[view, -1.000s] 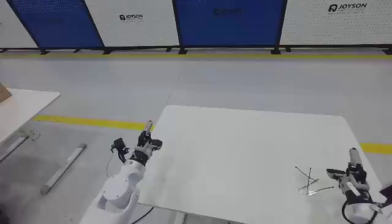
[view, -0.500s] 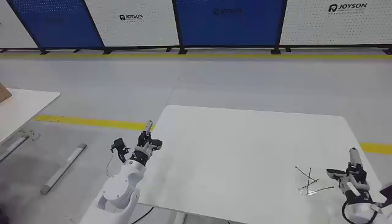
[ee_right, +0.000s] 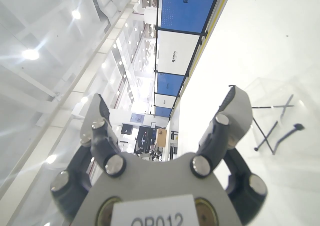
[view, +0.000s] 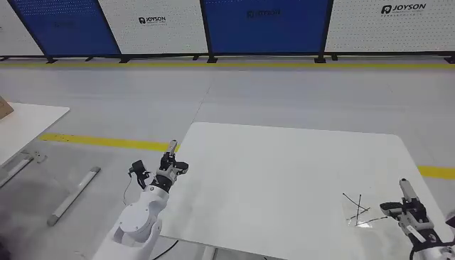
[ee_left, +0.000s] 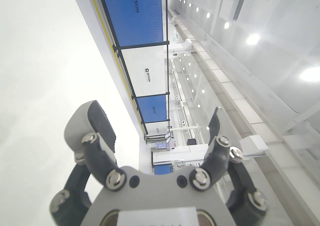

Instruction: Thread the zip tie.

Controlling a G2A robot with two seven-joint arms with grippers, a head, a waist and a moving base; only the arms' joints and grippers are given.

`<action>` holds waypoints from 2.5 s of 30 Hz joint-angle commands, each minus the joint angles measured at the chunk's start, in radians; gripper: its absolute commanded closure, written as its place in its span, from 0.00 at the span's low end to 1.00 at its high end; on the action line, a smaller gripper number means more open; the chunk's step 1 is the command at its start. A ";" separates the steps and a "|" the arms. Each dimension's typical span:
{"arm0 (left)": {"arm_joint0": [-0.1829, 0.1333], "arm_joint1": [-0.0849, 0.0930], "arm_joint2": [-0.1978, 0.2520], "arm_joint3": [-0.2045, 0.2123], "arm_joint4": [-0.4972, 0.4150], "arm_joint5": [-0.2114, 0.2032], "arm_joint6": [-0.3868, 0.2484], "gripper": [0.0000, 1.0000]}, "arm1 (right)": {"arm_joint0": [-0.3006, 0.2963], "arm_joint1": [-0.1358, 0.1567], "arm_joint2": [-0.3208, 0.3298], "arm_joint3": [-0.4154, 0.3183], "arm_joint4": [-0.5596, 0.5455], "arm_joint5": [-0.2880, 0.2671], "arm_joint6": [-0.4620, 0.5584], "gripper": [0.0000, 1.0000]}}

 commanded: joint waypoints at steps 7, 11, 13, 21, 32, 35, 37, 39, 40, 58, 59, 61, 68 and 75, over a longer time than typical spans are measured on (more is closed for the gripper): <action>0.000 0.000 0.000 0.000 0.000 0.000 0.000 0.00 | 0.000 0.000 -0.001 0.000 0.001 0.000 -0.007 0.00; 0.000 0.000 0.000 0.000 0.000 0.000 0.000 0.00 | 0.000 0.000 -0.001 0.000 0.001 0.000 -0.007 0.00; 0.000 0.000 0.000 0.000 0.000 0.000 0.000 0.00 | 0.000 0.000 -0.001 0.000 0.001 0.000 -0.007 0.00; 0.000 0.000 0.000 0.000 0.000 0.000 0.000 0.00 | 0.000 0.000 -0.001 0.000 0.001 0.000 -0.007 0.00; 0.000 0.000 0.000 0.000 0.000 0.000 0.000 0.00 | 0.081 0.038 0.125 0.166 0.030 -0.138 0.500 0.00; 0.000 0.000 0.000 0.000 0.000 0.000 0.000 0.00 | 0.119 0.043 0.126 0.209 0.020 -0.117 0.540 0.00; 0.000 0.000 0.000 0.000 0.000 0.000 0.000 0.00 | 0.119 0.043 0.126 0.209 0.020 -0.117 0.540 0.00; 0.000 0.000 0.000 0.000 0.000 0.000 0.000 0.00 | 0.119 0.043 0.126 0.209 0.020 -0.117 0.540 0.00; 0.000 0.000 0.000 0.000 0.000 0.000 0.000 0.00 | 0.119 0.043 0.126 0.209 0.020 -0.117 0.540 0.00; 0.000 0.000 0.000 0.000 0.000 0.000 0.000 0.00 | 0.123 0.061 0.206 0.279 0.048 -0.159 0.671 0.00; 0.000 0.000 0.000 0.000 0.000 0.000 0.000 0.00 | 0.127 0.063 0.210 0.288 0.035 -0.160 0.681 0.00; 0.000 0.000 0.000 0.000 0.000 0.000 0.000 0.00 | 0.141 0.067 0.210 0.313 0.028 -0.151 0.701 0.00; 0.000 0.000 0.000 0.000 0.000 0.000 0.000 0.00 | 0.223 0.078 0.154 0.384 -0.084 -0.088 0.691 0.00; 0.000 0.000 0.000 0.000 0.000 0.000 0.000 0.00 | 0.223 0.078 0.154 0.384 -0.084 -0.088 0.691 0.00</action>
